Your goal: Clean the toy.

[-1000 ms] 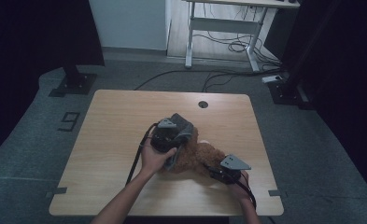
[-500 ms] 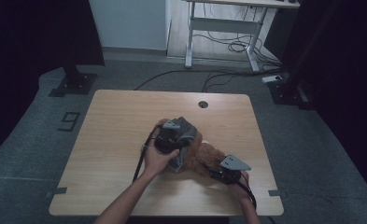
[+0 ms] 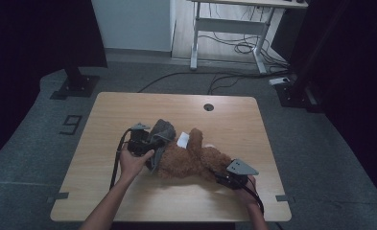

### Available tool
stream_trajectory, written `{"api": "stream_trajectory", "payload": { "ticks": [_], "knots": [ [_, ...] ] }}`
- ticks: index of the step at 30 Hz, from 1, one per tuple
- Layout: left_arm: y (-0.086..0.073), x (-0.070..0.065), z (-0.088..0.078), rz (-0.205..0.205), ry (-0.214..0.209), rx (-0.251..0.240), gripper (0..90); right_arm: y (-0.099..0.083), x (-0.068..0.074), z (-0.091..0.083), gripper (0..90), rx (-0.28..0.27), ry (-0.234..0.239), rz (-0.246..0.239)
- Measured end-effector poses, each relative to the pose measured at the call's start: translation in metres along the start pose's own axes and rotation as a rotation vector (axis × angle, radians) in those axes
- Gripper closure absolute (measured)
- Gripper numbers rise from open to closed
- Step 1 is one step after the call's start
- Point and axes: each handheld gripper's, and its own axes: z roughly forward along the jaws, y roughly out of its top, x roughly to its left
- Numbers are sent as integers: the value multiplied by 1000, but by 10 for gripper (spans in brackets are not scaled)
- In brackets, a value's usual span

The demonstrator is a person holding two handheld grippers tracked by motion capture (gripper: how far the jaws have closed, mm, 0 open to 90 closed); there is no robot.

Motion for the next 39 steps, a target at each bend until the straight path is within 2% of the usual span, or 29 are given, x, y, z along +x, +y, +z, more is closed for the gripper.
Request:
{"api": "stream_trajectory", "payload": {
  "ticks": [3, 6, 7, 8, 9, 10, 11, 12, 13, 15, 16, 17, 19, 21, 22, 25, 28, 29, 31, 32, 33, 34, 35, 36, 38, 39],
  "knots": [
    [-5, 5, 0, -15, 4, 8, 816, 0, 0, 0, 448, -3, 3, 1],
    [-6, 7, -6, -26, -22, -21, 814, 0, -1, 0, 448, -5, 9, -2],
    [-3, 4, -9, -21, -25, -29, 814, 0, -1, 0, 448, -5, 9, -2],
    [4, -5, -14, 5, -30, -42, 804, 0, -2, 0, 448, -5, 13, -4],
    [4, -5, -14, 5, -30, -42, 803, 0, -2, 0, 448, -5, 13, -4],
    [13, -16, -16, 42, -31, -45, 803, 0, -2, 0, 448, -5, 15, -4],
    [13, -16, -16, 42, -31, -45, 804, 0, -2, 0, 448, -5, 15, -4],
    [22, -28, -14, 73, -36, -45, 805, 0, -2, 0, 448, -5, 16, -5],
    [22, -28, -14, 73, -36, -45, 808, 0, -2, 0, 448, -5, 16, -5],
    [31, -37, -10, 92, -46, -44, 808, 0, -2, -1, 447, -6, 16, -10],
    [38, -46, -1, 106, -51, -33, 809, 0, -2, -1, 447, -5, 17, -11],
    [38, -46, -1, 106, -51, -33, 808, 0, -2, -1, 447, -5, 17, -11],
    [43, -53, 9, 124, -46, -12, 808, 0, -3, -1, 446, -6, 18, -17],
    [46, -55, 19, 121, -48, 4, 805, 1, -3, 0, 446, -3, 17, -34],
    [45, -55, 28, 114, -46, 24, 804, 1, -4, 0, 445, -2, 15, -43],
    [40, -52, 34, 99, -51, 32, 806, 1, -6, 1, 444, 0, 19, -45],
    [26, -45, 34, 83, -64, 33, 816, 2, -6, 1, 424, -1, 20, -47],
    [26, -45, 34, 83, -64, 33, 818, 2, -6, 1, 424, -1, 20, -47],
    [19, -44, 31, 85, -78, 24, 820, 3, -6, 0, 328, -1, 13, -13],
    [15, -44, 29, 83, -84, 17, 820, 3, -6, 0, 328, -1, 13, -13],
    [12, -44, 27, 84, -89, 9, 821, 4, -6, -1, 292, 0, 13, 6],
    [8, -45, 25, 90, -89, -1, 821, 7, -5, -3, 220, 14, 18, 49],
    [4, -47, 23, 97, -88, -12, 821, 7, -5, -3, 220, 14, 18, 49],
    [0, -48, 20, 106, -90, -19, 821, 12, -5, -7, 163, 36, 34, 83],
    [-11, -51, 13, 118, -92, -45, 821, 18, -4, -13, 125, 42, 55, 102],
    [-11, -51, 13, 118, -92, -45, 821, 18, -4, -13, 125, 42, 55, 102]
  ]
}}
